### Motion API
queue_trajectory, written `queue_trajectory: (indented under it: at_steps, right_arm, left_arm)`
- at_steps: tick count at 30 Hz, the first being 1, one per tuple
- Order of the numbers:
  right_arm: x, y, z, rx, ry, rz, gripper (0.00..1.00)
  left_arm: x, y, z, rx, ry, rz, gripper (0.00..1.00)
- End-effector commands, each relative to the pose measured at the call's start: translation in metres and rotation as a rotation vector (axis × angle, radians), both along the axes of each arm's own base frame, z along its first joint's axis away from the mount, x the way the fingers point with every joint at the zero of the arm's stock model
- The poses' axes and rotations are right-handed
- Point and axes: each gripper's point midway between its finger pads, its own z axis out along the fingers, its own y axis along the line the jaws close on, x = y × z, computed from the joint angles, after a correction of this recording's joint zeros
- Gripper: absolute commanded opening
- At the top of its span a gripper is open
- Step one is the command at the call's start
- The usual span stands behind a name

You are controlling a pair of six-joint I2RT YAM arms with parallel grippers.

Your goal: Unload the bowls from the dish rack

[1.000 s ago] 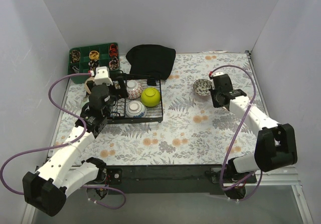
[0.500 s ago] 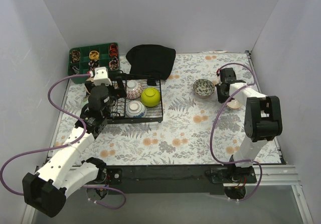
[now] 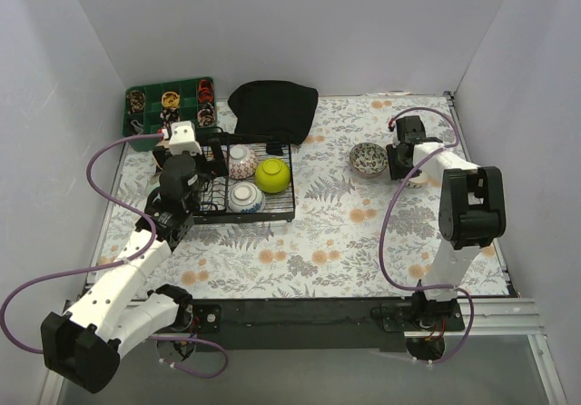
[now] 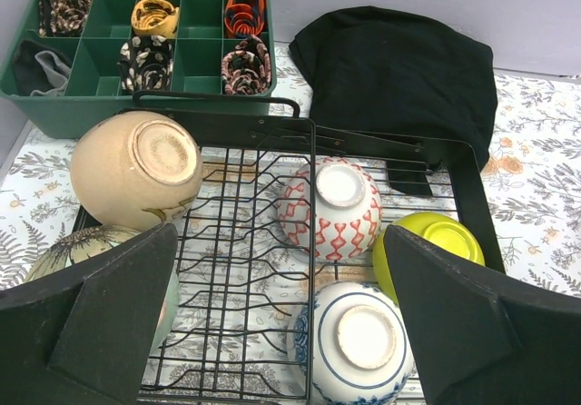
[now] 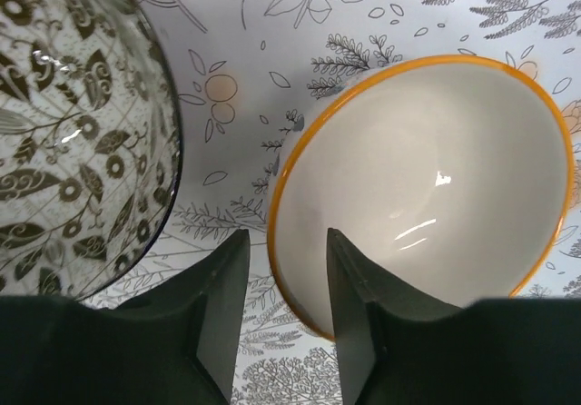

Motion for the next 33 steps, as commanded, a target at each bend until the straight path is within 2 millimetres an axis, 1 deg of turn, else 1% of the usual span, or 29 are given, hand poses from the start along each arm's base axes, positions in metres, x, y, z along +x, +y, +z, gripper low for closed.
queue_trajectory:
  at_steps: [1,3,4,5,6,9,10,11,12,13,14,15,16,17,18,19,20,21,22,23,24,25,26,27,28,29,31,32,33]
  right_arm:
    - [0.005,0.007,0.048,0.058,-0.124,-0.007,0.54]
    - [0.003,0.009,0.057,0.07,-0.145,-0.008,0.63]
    - [0.001,0.01,0.068,0.084,-0.172,-0.011,0.67]
    - [-0.002,0.011,0.07,0.091,-0.177,-0.012,0.69]
    - [-0.005,0.013,0.083,0.101,-0.209,-0.009,0.73]
    - [-0.016,0.024,0.091,0.152,-0.236,-0.004,0.79]
    - [-0.02,0.035,0.104,0.184,-0.272,0.025,0.8]
    - [-0.023,0.043,0.106,0.209,-0.287,0.041,0.82]
    - [-0.031,0.053,0.11,0.241,-0.301,0.072,0.82]
    - [-0.038,0.07,0.11,0.259,-0.303,0.118,0.84]
    - [-0.04,0.081,0.115,0.282,-0.33,0.147,0.85]
    - [-0.05,0.09,0.116,0.299,-0.339,0.177,0.86]
    - [-0.058,0.109,0.118,0.319,-0.345,0.228,0.87]
    - [-0.062,0.117,0.12,0.336,-0.359,0.247,0.87]
    - [-0.068,0.134,0.132,0.394,-0.394,0.309,0.88]
    - [-0.079,0.151,0.13,0.421,-0.391,0.366,0.89]
    - [-0.086,0.161,0.132,0.448,-0.397,0.4,0.9]
    - [-0.092,0.176,0.146,0.493,-0.441,0.464,0.94]
    - [-0.106,0.19,0.143,0.515,-0.431,0.519,0.94]
    - [-0.112,0.198,0.145,0.535,-0.439,0.549,0.94]
    - [-0.119,0.208,0.156,0.573,-0.473,0.6,0.96]
    - [-0.129,0.215,0.15,0.591,-0.458,0.632,0.97]
    - [-0.135,0.219,0.15,0.608,-0.46,0.653,0.97]
    - [-0.143,0.224,0.153,0.641,-0.463,0.69,0.97]
    - [-0.146,0.23,0.158,0.665,-0.485,0.717,0.97]
    - [-0.152,0.231,0.153,0.675,-0.476,0.73,0.97]
    - [-0.157,0.236,0.157,0.702,-0.499,0.776,0.96]
    - [-0.161,0.237,0.152,0.707,-0.487,0.789,0.97]
    - [-0.164,0.238,0.152,0.717,-0.488,0.806,0.97]
  left_arm:
    - [0.001,0.006,0.003,0.004,-0.021,0.015,0.98]
    - [0.002,0.009,0.002,0.004,-0.02,0.021,0.98]
    - [0.002,0.008,0.001,0.003,-0.017,0.017,0.98]
    - [0.002,0.009,0.001,0.001,-0.017,0.02,0.98]
    - [0.003,0.012,0.0,-0.001,-0.015,0.023,0.98]
    - [0.006,0.016,-0.002,-0.013,-0.01,0.03,0.98]
    - [0.006,0.016,-0.002,-0.019,-0.008,0.031,0.98]
    - [0.007,0.016,-0.002,-0.03,-0.007,0.024,0.98]
    - [0.008,0.02,-0.001,-0.034,-0.007,0.033,0.98]
    - [0.008,0.021,-0.001,-0.037,-0.007,0.034,0.98]
    - [0.008,0.023,-0.003,-0.039,-0.005,0.035,0.98]
    - [0.009,0.029,-0.002,-0.039,-0.006,0.054,0.98]
    - [0.01,0.032,-0.005,-0.038,0.001,0.063,0.98]
    - [0.01,0.035,-0.004,-0.037,0.0,0.074,0.98]
    - [0.011,0.044,-0.005,-0.033,0.002,0.104,0.98]
    - [0.011,0.05,-0.005,-0.03,0.005,0.125,0.98]
    - [0.011,0.057,-0.008,-0.025,0.013,0.151,0.98]
    - [0.009,0.068,-0.015,-0.027,0.039,0.187,0.98]
    - [0.008,0.073,-0.019,-0.03,0.058,0.206,0.98]
    - [0.008,0.078,-0.021,-0.036,0.075,0.223,0.98]
    - [0.004,0.087,-0.029,-0.045,0.119,0.256,0.98]
    - [0.002,0.093,-0.032,-0.047,0.136,0.278,0.98]
    - [0.0,0.097,-0.031,-0.054,0.145,0.293,0.98]
    - [-0.007,0.107,-0.035,-0.058,0.168,0.326,0.98]
    - [-0.009,0.11,-0.038,-0.079,0.18,0.331,0.98]
    - [-0.011,0.112,-0.039,-0.091,0.189,0.334,0.98]
    - [-0.018,0.124,-0.047,-0.137,0.228,0.354,0.98]
    - [-0.021,0.134,-0.05,-0.156,0.24,0.378,0.98]
    - [-0.024,0.136,-0.055,-0.17,0.268,0.382,0.98]
